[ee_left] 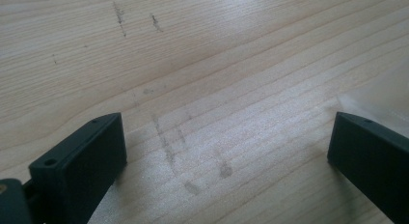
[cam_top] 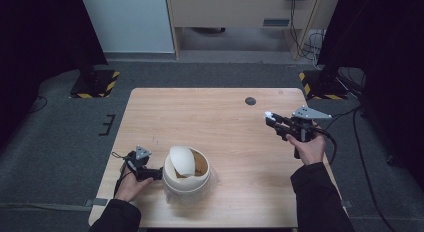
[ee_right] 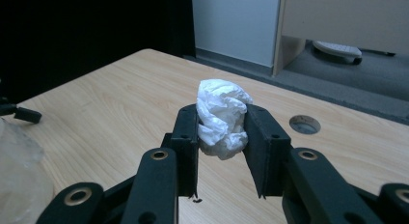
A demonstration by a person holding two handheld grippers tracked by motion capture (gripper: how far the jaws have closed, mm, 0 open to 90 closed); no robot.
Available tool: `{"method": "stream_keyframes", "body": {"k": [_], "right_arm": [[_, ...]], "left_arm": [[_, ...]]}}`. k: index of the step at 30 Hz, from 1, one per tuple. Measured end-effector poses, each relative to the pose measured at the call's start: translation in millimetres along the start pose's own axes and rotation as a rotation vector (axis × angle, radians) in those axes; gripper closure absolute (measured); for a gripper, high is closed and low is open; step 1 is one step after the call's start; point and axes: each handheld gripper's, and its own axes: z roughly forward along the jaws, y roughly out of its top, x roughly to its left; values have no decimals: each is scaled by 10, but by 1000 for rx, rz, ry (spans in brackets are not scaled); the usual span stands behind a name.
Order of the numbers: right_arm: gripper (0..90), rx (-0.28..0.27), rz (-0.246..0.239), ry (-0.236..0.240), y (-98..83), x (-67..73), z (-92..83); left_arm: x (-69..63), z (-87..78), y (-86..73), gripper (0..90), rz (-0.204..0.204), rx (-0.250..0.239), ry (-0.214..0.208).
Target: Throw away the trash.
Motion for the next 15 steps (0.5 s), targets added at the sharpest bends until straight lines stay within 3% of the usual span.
{"method": "stream_keyframes", "body": {"k": [15], "right_arm": [[673, -100, -42, 104, 267, 207, -117]], "left_arm": [[-3, 1, 0, 0, -2, 0, 1]]}}
